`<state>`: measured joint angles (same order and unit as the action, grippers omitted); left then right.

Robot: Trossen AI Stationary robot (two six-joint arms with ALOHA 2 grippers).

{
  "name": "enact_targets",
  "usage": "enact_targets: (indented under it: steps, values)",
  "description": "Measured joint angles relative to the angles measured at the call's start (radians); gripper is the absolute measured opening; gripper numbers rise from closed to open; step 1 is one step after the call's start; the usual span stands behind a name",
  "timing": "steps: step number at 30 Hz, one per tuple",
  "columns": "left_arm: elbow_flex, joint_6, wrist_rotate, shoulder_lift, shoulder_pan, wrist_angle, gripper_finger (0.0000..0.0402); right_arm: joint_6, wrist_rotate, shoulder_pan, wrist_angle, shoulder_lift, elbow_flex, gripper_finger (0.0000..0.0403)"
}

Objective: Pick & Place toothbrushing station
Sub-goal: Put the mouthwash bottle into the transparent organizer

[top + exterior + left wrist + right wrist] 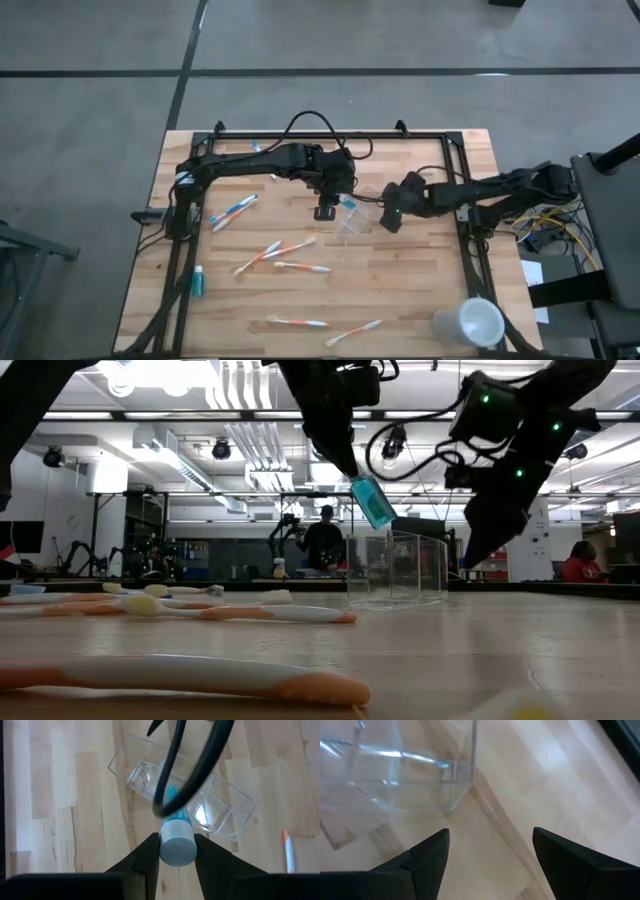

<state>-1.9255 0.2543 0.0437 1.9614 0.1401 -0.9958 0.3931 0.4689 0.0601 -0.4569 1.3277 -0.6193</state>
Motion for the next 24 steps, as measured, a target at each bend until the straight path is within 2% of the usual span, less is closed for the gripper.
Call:
enact_targets:
  steps: [12,24]
  values:
    - [0.0,0.0,-0.005,0.0,0.001,-0.017,0.0108,0.068,0.003,0.0,0.201,0.155,0.001,0.0279]
    - [0.0,0.0,0.0,0.0,0.0,-0.036,0.0108,0.052,0.004,0.034,0.425,0.211,0.002,0.0276]
